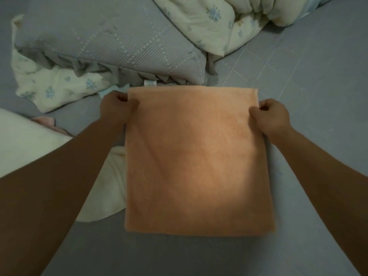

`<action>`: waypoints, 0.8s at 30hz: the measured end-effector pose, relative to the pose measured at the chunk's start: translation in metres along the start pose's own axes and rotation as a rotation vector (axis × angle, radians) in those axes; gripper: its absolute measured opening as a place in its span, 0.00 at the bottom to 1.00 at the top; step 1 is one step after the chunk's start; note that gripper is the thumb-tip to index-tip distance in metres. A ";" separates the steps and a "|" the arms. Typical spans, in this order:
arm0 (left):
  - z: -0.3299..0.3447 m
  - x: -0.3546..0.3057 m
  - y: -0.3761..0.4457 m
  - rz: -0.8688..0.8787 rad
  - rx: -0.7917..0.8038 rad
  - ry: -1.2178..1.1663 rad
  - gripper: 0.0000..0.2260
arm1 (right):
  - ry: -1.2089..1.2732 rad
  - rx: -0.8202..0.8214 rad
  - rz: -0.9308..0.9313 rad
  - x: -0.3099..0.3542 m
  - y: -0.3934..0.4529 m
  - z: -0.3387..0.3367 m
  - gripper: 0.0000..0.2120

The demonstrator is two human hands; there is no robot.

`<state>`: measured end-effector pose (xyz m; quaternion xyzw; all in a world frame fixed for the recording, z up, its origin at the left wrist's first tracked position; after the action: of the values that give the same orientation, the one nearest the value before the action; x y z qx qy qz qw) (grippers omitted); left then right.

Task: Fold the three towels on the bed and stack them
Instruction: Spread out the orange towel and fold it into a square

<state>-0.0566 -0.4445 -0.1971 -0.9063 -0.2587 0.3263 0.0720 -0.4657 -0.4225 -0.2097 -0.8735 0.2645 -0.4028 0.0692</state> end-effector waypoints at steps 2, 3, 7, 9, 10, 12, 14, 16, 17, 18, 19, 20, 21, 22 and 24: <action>0.000 0.005 -0.018 0.054 -0.044 0.033 0.21 | 0.031 -0.017 0.017 -0.013 -0.018 0.002 0.08; -0.002 0.010 -0.034 0.073 -0.074 0.053 0.21 | 0.053 -0.026 0.035 -0.021 -0.032 0.000 0.08; -0.015 0.049 -0.127 0.009 -0.133 0.053 0.14 | 0.017 0.025 0.088 -0.064 -0.104 -0.018 0.06; -0.013 0.079 -0.175 -0.101 -0.074 0.006 0.12 | -0.024 0.062 0.132 -0.090 -0.139 -0.026 0.05; -0.011 0.095 -0.196 -0.160 -0.052 -0.002 0.13 | -0.040 0.077 0.157 -0.102 -0.154 -0.029 0.07; -0.008 0.122 -0.230 -0.274 -0.015 -0.017 0.17 | -0.025 0.124 0.220 -0.121 -0.185 -0.034 0.10; -0.001 0.142 -0.251 -0.368 0.055 -0.060 0.19 | 0.002 0.207 0.259 -0.134 -0.213 -0.035 0.12; 0.006 0.148 -0.262 -0.368 0.157 -0.097 0.16 | 0.010 0.278 0.276 -0.143 -0.232 -0.038 0.14; 0.007 0.146 -0.266 -0.340 0.197 -0.124 0.14 | -0.008 0.296 0.271 -0.146 -0.236 -0.041 0.13; 0.005 0.141 -0.270 -0.314 0.213 -0.170 0.12 | -0.039 0.299 0.247 -0.146 -0.239 -0.048 0.13; 0.000 0.136 -0.274 -0.294 0.207 -0.233 0.11 | -0.071 0.282 0.209 -0.145 -0.239 -0.056 0.13; -0.005 0.132 -0.278 -0.277 0.185 -0.287 0.10 | -0.085 0.249 0.167 -0.144 -0.238 -0.066 0.12; -0.012 0.130 -0.284 -0.256 0.154 -0.326 0.09 | -0.074 0.213 0.131 -0.144 -0.240 -0.076 0.12; -0.017 0.129 -0.293 -0.238 0.130 -0.352 0.08 | -0.046 0.179 0.097 -0.143 -0.243 -0.086 0.12; -0.023 0.133 -0.322 -0.243 0.110 -0.375 0.09 | 0.009 0.145 0.064 -0.149 -0.254 -0.101 0.12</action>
<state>-0.0910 -0.0997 -0.1569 -0.7868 -0.3566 0.4915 0.1105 -0.5167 -0.1199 -0.1571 -0.8554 0.2628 -0.4226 0.1439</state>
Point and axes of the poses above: each hand's wrist, its own y-axis towards the middle knuckle, its own z-axis out of the palm, x = y × z, the point moved 4 cm from there along y, towards the middle knuckle, and after that the axes turned 3 degrees about y, right-handed, at the moved point
